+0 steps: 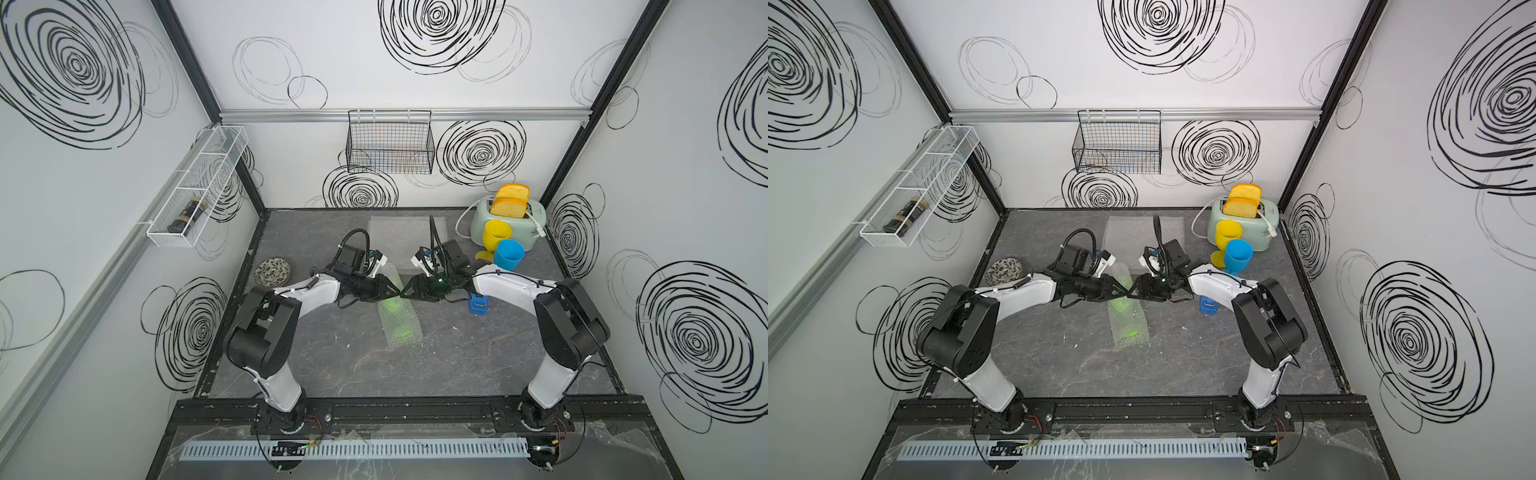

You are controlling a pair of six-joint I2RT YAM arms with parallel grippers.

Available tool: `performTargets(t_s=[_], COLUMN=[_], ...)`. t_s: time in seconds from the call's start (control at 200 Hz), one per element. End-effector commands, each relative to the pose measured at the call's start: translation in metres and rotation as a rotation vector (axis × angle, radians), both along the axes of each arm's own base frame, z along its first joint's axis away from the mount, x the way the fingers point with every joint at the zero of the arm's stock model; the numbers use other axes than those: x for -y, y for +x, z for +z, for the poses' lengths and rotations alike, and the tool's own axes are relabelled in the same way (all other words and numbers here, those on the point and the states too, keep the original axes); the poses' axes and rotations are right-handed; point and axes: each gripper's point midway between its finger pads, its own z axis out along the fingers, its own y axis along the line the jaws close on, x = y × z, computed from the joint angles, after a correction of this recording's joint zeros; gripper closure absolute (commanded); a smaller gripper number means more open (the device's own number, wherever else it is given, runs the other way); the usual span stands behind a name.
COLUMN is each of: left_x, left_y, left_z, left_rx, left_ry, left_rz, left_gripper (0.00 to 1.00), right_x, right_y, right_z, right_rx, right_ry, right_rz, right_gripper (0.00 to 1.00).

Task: Wrap wine glasses in bubble wrap
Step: Wrap the wine glass in bubble wrap.

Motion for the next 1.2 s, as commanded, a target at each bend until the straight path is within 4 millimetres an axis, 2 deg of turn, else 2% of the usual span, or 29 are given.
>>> performTargets(t_s=[0.0,0.125,0.25,0.43,0.575,0.66,0.72,0.906,1.021,1.136,1.196], left_x=[-0.017,-0.017,-0.015,-0.016,-0.015,-0.013,-0.013,-0.006,-0.015,-0.034,-0.049], left_y=[-0.008,-0.007,-0.008,-0.009,-0.008,-0.009,-0.007,-0.010,-0.011,-0.011,-0.010], left_z=[-0.036,-0.033,-0.034,-0.037,-0.031,-0.030,-0.022,0.022,0.049,0.051,0.046], left_rx=[-0.084,-0.076,-0.079,-0.087,-0.073,-0.079,-0.063,-0.009,0.067,0.094,0.110], left_ry=[0.114,0.110,0.111,0.112,0.104,0.094,0.084,0.007,0.015,0.067,0.114], left_rz=[0.047,0.048,0.044,0.044,0.045,0.039,0.040,0.017,0.027,0.080,0.124], left_gripper=[0.71,0.71,0.71,0.71,0.71,0.71,0.70,0.53,0.42,0.32,0.21], right_x=[-0.008,-0.015,-0.015,-0.019,-0.020,-0.019,-0.021,-0.025,-0.026,-0.027,-0.028], right_y=[-0.007,-0.011,-0.012,-0.013,-0.014,-0.016,-0.019,-0.022,-0.024,-0.026,-0.027], right_z=[-0.011,-0.014,-0.019,-0.015,-0.016,-0.020,-0.020,-0.017,-0.019,-0.021,-0.020], right_rx=[-0.010,-0.009,-0.029,-0.024,-0.032,-0.049,-0.063,-0.074,-0.085,-0.099,-0.101], right_ry=[-0.002,-0.010,-0.012,0.006,0.013,0.020,0.033,0.063,0.073,0.085,0.086], right_rz=[0.041,0.064,0.062,0.068,0.069,0.060,0.064,0.053,0.044,0.033,0.035], right_gripper=[0.45,0.48,0.57,0.81,0.99,1.00,1.00,1.00,1.00,1.00,1.00])
